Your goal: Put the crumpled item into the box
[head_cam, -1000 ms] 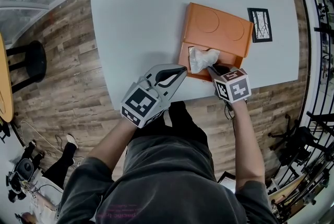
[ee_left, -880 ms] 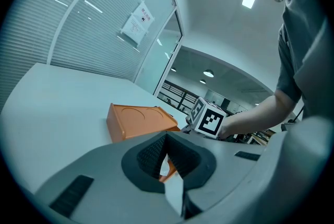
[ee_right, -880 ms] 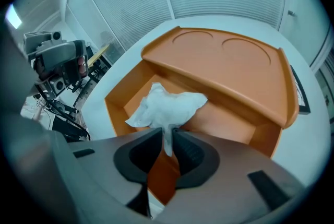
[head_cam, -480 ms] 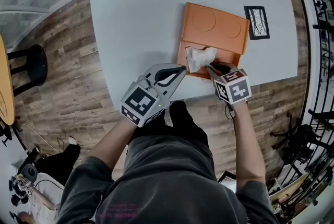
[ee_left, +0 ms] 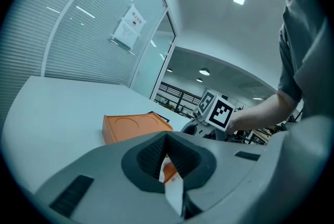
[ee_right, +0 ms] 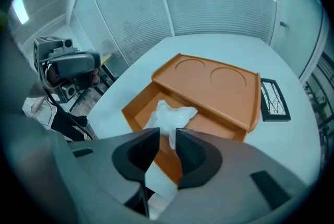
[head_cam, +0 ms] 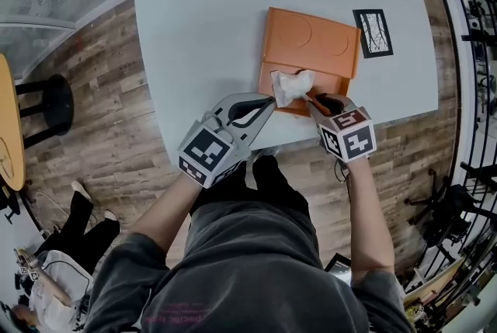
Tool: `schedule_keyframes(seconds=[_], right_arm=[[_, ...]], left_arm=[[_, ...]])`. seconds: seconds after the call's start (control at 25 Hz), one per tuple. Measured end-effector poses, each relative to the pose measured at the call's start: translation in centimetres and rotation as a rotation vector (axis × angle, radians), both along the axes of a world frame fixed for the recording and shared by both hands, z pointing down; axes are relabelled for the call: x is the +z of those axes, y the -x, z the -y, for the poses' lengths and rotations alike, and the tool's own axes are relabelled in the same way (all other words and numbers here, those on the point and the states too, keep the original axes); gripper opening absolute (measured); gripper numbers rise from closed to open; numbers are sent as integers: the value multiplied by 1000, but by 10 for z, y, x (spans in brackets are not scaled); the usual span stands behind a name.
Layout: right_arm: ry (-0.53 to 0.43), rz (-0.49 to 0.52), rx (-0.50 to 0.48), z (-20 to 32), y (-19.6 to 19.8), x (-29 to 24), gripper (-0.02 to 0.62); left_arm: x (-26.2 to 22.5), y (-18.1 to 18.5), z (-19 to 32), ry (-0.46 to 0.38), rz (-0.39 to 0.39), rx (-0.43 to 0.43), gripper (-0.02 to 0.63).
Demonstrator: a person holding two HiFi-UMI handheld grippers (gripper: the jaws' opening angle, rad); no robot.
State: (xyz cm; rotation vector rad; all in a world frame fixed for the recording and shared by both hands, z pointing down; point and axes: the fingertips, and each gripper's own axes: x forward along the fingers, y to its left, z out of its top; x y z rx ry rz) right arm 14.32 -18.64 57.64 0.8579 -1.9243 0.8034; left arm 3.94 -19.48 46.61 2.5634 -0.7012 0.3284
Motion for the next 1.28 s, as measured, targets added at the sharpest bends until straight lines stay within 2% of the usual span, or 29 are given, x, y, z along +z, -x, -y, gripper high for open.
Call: schedule_keyframes(seconds=[1.28], right_arm=[[-409, 246, 96, 17, 11, -170, 78]], left_arm=[[-84, -3, 4, -153, 5, -10, 12]])
